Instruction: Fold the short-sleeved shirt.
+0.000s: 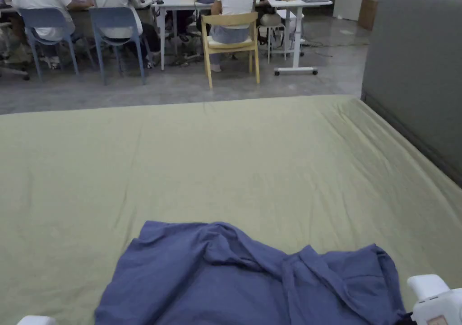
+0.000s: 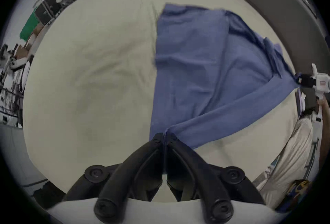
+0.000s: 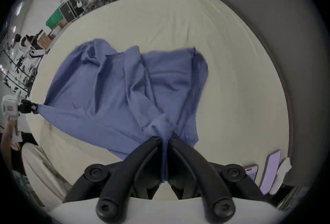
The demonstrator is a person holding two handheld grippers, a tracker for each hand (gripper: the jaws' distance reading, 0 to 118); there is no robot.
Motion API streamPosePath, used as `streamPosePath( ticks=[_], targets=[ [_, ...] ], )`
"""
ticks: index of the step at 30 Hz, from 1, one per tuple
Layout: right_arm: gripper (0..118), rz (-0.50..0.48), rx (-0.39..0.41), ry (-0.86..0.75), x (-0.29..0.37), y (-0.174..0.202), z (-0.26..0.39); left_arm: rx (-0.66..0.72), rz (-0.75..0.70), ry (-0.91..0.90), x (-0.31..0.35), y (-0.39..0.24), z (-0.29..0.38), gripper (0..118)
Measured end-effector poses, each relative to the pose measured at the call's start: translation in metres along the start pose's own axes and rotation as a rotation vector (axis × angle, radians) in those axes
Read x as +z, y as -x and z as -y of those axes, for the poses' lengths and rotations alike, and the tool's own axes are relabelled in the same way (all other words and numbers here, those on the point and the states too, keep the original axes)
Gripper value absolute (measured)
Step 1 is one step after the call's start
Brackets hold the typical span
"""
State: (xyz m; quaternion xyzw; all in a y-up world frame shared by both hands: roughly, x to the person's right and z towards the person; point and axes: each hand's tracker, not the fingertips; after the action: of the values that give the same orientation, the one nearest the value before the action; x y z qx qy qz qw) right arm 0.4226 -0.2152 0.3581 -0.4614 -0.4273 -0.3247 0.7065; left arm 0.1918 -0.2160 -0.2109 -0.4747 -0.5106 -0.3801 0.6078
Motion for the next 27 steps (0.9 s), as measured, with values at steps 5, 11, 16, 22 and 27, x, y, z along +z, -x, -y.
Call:
streamPosePath(
  ticks=[5, 11, 16, 22, 27],
  targets=[
    [4, 0.023, 0.008, 0.043, -0.032, 0.001, 0.017, 0.028, -0.002, 0.140, -0.043, 0.002, 0.002, 0],
    [69, 0.053, -0.015, 0.055, -0.038, 0.000, 0.012, 0.039, -0.057, 0.110, -0.025, -0.008, -0.003, 23],
    [118, 0.066, -0.095, -0.262, 0.067, 0.006, -0.010, 0.143, -0.022, -0.438, 0.082, -0.025, 0.007, 118],
    [103, -0.093, -0.120, -0.400, 0.117, 0.046, -0.013, 0.181, 0.138, -0.401, 0.101, -0.071, 0.015, 117],
    [3, -0.055, 0.017, -0.384, 0.084, 0.088, 0.017, 0.135, 0.118, -0.389, 0.062, -0.104, 0.011, 0]
  ],
)
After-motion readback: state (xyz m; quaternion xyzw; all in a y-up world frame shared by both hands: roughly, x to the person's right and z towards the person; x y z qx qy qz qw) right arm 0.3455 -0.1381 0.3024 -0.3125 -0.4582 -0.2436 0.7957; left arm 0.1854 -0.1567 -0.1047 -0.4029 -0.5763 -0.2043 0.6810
